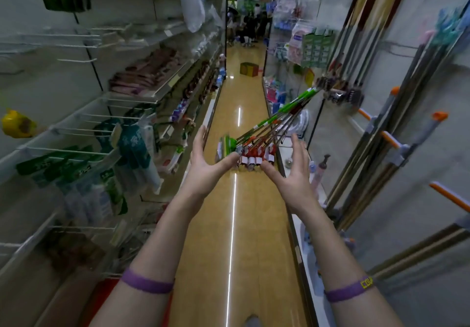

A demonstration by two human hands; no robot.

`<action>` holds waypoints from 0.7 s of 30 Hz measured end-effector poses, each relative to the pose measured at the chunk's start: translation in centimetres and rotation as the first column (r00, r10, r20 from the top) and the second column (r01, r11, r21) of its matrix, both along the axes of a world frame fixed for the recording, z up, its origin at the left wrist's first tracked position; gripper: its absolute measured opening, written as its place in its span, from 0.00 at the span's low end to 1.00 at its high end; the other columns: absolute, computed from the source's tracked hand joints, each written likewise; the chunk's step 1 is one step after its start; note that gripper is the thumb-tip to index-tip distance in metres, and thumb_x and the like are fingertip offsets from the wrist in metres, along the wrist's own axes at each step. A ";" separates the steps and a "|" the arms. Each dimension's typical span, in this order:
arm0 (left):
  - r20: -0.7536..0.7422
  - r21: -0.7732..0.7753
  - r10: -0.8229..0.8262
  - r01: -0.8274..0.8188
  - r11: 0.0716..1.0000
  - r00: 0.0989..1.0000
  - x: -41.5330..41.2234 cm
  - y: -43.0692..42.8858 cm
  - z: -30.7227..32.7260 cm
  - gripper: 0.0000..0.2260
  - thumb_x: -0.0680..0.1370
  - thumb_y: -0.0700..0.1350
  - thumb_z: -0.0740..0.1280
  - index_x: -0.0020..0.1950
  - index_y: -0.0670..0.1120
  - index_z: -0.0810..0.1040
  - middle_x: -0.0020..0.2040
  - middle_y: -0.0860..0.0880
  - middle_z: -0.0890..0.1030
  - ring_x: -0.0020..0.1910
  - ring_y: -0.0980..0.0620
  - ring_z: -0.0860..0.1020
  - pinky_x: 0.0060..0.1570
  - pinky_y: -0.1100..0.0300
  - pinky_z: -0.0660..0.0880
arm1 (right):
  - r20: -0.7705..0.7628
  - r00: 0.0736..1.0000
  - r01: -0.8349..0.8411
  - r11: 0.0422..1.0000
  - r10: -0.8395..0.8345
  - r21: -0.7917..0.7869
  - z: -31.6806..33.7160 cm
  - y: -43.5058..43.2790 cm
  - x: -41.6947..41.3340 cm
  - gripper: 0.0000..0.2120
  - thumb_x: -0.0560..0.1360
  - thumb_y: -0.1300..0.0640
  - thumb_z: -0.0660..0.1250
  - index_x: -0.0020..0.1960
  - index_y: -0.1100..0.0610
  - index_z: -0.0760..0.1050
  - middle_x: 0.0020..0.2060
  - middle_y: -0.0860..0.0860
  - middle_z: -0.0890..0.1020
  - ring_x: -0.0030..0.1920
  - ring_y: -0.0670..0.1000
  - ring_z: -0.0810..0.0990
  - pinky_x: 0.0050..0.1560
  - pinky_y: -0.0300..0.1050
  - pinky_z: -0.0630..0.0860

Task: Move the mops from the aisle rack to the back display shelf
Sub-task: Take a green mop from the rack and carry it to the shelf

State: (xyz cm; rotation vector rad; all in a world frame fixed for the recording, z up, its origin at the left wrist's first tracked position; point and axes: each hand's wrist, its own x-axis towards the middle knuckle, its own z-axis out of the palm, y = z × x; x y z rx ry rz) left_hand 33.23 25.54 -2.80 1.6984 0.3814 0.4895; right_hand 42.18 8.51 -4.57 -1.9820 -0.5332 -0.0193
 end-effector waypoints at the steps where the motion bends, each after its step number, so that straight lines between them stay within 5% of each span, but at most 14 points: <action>1: 0.012 -0.051 -0.007 0.007 0.999 1.000 1.6 0.6 -0.1 0.56 0.55 0.71 0.75 0.77 0.67 0.48 0.81 0.52 0.49 0.79 0.44 0.52 0.72 0.39 0.58 | -0.018 1.000 -0.011 0.999 0.012 0.042 -0.3 0.6 1.8 0.50 0.66 0.25 0.65 0.79 0.36 0.44 0.80 0.41 0.44 0.80 0.46 0.44 0.76 0.57 0.50; 7: 0.031 -0.216 -0.041 0.047 0.975 0.999 12.6 3.7 0.2 0.63 0.47 0.76 0.73 0.77 0.68 0.49 0.81 0.49 0.51 0.78 0.41 0.53 0.72 0.34 0.56 | -0.117 0.991 -0.037 0.973 0.065 0.226 -0.5 4.2 13.5 0.58 0.56 0.14 0.56 0.79 0.38 0.45 0.81 0.42 0.48 0.72 0.41 0.50 0.69 0.48 0.53; 11: 0.010 -0.231 -0.061 0.061 0.971 0.998 19.4 5.4 0.7 0.61 0.48 0.77 0.72 0.77 0.67 0.49 0.81 0.49 0.52 0.78 0.42 0.54 0.71 0.33 0.56 | -0.227 0.963 -0.048 0.922 0.145 0.384 -0.5 6.6 20.6 0.43 0.68 0.23 0.56 0.79 0.35 0.48 0.81 0.41 0.49 0.80 0.48 0.50 0.78 0.61 0.51; 21: 0.047 -0.433 -0.092 0.104 0.896 0.995 32.6 11.6 -0.4 0.61 0.49 0.81 0.66 0.79 0.61 0.53 0.74 0.47 0.69 0.71 0.44 0.68 0.70 0.36 0.60 | -0.415 0.866 -0.002 0.832 0.279 0.554 -1.5 12.6 34.3 0.38 0.70 0.24 0.52 0.78 0.33 0.52 0.81 0.44 0.54 0.80 0.52 0.52 0.76 0.68 0.50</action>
